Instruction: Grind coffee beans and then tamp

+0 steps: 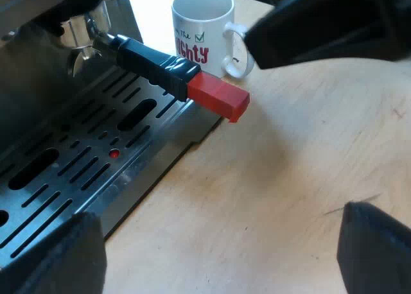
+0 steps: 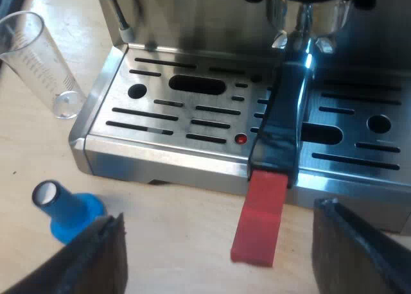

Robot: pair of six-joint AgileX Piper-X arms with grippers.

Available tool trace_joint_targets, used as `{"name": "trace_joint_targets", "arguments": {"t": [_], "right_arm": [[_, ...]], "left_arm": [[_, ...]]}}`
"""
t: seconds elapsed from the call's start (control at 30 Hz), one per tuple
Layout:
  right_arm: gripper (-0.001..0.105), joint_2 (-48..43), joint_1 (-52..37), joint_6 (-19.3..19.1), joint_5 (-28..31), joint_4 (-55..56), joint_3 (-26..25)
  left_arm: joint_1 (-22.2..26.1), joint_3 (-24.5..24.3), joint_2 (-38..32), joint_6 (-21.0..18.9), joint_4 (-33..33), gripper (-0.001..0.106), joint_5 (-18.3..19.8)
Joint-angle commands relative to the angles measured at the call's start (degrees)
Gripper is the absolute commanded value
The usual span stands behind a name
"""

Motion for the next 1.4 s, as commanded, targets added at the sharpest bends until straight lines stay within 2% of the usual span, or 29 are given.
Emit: {"name": "trace_joint_targets", "arguments": {"t": [0.03, 0.13, 0.33, 0.67, 1.2, 1.4], "right_arm": [[0.062, 1.9, -2.4, 0.1, -4.0, 1.9, -2.6], [0.062, 3.7, -4.1, 0.5, -6.1, 3.1, -3.8], [0.062, 6.9, -8.0, 5.2, -10.7, 4.6, -3.9], [0.062, 11.7, -11.3, 5.2, -13.6, 4.3, -3.9], [0.062, 17.4, -11.4, 5.2, -11.8, 0.9, -3.9], [0.062, 18.5, -13.4, 5.2, -12.9, -0.3, -3.9]], "left_arm": [[-0.2, -0.1, -0.1, 0.3, -0.2, 0.079, 0.3], [-0.2, -0.1, -0.1, 0.3, -0.2, 0.079, 0.3], [-0.2, -0.1, -0.1, 0.3, -0.2, 0.079, 0.3], [-0.2, -0.1, -0.1, 0.3, -0.2, 0.079, 0.3], [-0.2, -0.1, -0.1, 0.3, -0.2, 0.079, 0.3], [-0.2, -0.1, -0.1, 0.3, -0.2, 0.079, 0.3]]}}
